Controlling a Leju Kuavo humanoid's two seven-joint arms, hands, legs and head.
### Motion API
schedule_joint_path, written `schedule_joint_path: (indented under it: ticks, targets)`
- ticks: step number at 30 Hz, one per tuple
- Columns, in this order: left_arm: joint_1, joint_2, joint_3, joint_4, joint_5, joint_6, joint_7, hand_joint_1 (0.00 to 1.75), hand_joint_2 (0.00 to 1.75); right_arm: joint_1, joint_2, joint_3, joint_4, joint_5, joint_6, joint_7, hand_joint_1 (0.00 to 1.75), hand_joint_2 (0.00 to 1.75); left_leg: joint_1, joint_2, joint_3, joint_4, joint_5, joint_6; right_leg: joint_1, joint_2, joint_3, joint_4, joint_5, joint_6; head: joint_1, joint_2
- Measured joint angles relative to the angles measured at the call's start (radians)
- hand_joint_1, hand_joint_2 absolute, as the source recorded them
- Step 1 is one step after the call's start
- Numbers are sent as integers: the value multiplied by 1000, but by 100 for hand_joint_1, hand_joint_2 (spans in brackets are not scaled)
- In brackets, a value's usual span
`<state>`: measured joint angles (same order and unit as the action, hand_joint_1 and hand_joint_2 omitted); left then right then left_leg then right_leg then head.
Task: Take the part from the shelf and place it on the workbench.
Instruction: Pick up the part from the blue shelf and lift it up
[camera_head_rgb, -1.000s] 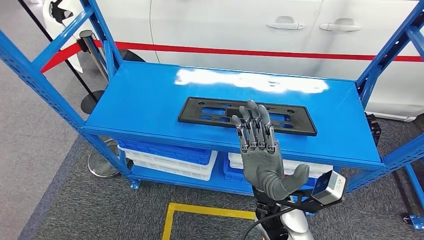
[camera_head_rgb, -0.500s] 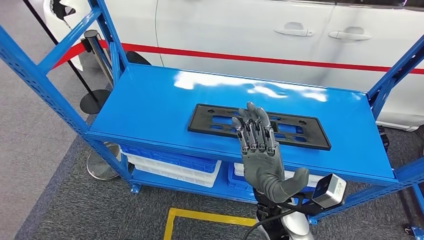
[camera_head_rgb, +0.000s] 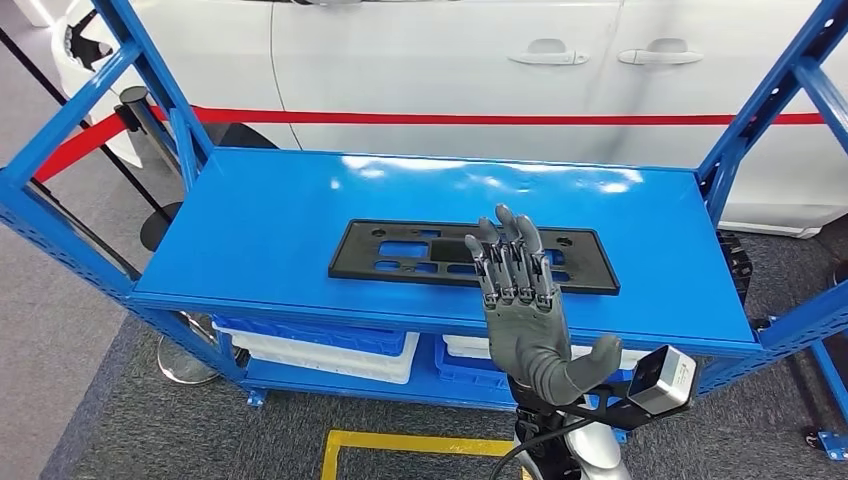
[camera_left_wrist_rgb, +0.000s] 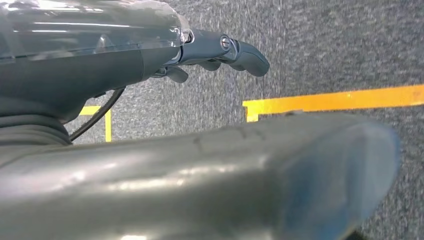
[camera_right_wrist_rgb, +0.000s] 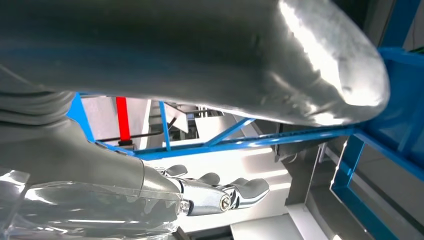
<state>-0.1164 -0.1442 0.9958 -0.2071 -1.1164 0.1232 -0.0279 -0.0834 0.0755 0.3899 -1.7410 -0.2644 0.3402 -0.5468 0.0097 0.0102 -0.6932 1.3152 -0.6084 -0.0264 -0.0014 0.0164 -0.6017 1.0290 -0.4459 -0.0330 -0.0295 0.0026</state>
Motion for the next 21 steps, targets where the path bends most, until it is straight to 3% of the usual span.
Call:
schedule_joint_path:
  ticks: [1, 2, 4, 5, 6, 8, 10, 12, 14, 15, 16, 17, 19, 21]
  targets:
    - [2, 0, 0, 0, 0, 0, -1, 0, 0, 0, 0, 0, 2, 0, 1, 0, 0, 0, 0, -1, -1, -7, 19, 4, 3, 8, 2, 0, 0, 0, 0, 0]
    - [2, 0, 0, 0, 0, 0, -2, 0, 0, 0, 0, 0, 3, -1, 2, 0, 0, 0, -2, -5, 19, -57, 57, 11, 6, 17, 5, 0, -1, -1, 0, 0]
    - [2, 3, 0, 0, 1, 1, -5, 0, 0, -2, 0, 1, 4, -1, 5, -1, 0, 0, -5, -33, 82, -207, 129, 32, 8, 32, 8, 1, -2, -1, 2, 0]
    - [2, 4, 1, 0, 0, 1, -7, 0, 0, -3, 0, 1, 5, -1, 8, -1, 0, 0, -7, -45, 104, -261, 148, 40, 7, 37, 7, 1, -2, 2, 2, 0]
    - [2, 5, 1, 0, 1, 2, -8, 0, 0, -4, 0, 2, 6, -1, 9, -1, 0, 0, -10, -55, 114, -288, 153, 45, 4, 42, 4, 2, -2, 6, 2, 0]
    - [1, 4, 1, 0, 2, 3, -8, 0, 0, -5, 0, 3, 7, 0, 9, -2, 0, 0, -13, -52, 118, -301, 155, 46, 2, 50, 0, 0, 0, 19, 1, 0]
    - [1, 3, 1, 0, 4, 4, -9, 0, 0, -7, 0, 3, 7, 2, 4, -3, 0, 0, -7, -45, 128, -316, 165, 49, 3, 41, -2, 12, -12, 30, 3, 0]
    - [1, 2, 1, 0, 5, 2, -11, 0, 0, -10, 0, 3, 7, 4, -3, -3, 0, 0, -1, -37, 137, -329, 171, 52, 1, 14, -38, 95, -62, 42, 9, 0]
    - [2, 2, 1, 0, 6, 0, -13, 0, 0, -11, 0, 3, 9, 5, -7, -2, 0, 0, 0, -28, 138, -329, 170, 53, -6, -5, -106, 227, -120, 53, 13, 0]
    - [4, 2, 2, 0, 6, 0, -13, 0, 0, -10, 0, 3, 11, 6, -9, -1, 0, 0, 0, -24, 138, -328, 168, 52, -10, -8, -129, 267, -128, 57, 13, 0]
    - [4, 1, 2, 0, 6, 0, -13, 0, 0, -10, 0, 3, 12, 6, -12, 0, 0, 44, 1, -21, 139, -328, 167, 50, -13, -10, -132, 269, -116, 61, 13, 0]
    - [5, 0, 2, 0, 6, 0, -13, 0, 0, -9, 0, 3, 12, 7, -15, 2, 0, 87, 2, -19, 141, -326, 164, 48, -17, -12, -114, 229, -85, 64, 13, 0]
    - [4, -2, 2, 0, 6, 0, -13, 0, 0, -10, 0, 3, 13, 11, -23, 6, 0, 175, 2, -18, 145, -321, 157, 40, -21, -17, -43, 89, -19, 64, 13, 0]
    - [2, -2, 2, 0, 4, 2, -12, 0, 0, -9, -1, 3, 13, 18, -31, 10, 0, 175, -1, -18, 145, -316, 149, 28, -19, -16, -1, 3, 4, 54, 12, 0]
